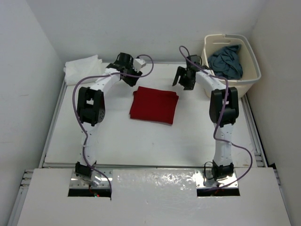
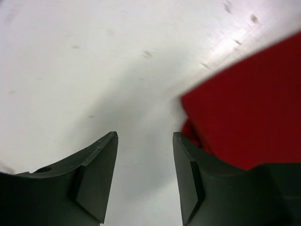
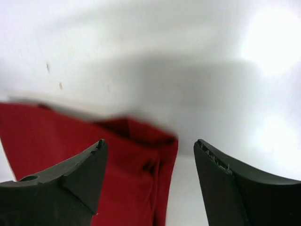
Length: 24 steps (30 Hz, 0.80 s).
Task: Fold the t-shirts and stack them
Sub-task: Fold the long partially folded tshirt into a neat square
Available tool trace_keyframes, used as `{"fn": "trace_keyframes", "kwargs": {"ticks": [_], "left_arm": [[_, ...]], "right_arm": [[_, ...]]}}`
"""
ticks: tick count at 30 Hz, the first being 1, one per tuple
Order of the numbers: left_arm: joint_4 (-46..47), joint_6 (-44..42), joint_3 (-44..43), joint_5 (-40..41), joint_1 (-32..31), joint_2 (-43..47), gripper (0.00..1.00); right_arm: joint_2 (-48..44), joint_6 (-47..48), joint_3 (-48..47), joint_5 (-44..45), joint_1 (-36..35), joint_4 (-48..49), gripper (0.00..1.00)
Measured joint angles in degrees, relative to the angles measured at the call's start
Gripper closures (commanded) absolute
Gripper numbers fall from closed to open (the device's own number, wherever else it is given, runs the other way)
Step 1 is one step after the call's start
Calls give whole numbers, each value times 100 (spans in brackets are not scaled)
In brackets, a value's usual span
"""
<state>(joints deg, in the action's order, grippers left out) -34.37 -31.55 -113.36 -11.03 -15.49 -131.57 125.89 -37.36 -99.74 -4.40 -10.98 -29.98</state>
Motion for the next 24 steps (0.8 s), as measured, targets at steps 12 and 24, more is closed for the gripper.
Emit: {"fn": "trace_keyframes", "kwargs": {"ticks": [12,24], "left_arm": [[514,938,457,-896,188,905,77],[1412,2072,1314,-1491,-240,170,70]], "right_arm": [[-1204,887,916,144,-444,503,100],[96,219,1043,-378,-413,1187,100]]}}
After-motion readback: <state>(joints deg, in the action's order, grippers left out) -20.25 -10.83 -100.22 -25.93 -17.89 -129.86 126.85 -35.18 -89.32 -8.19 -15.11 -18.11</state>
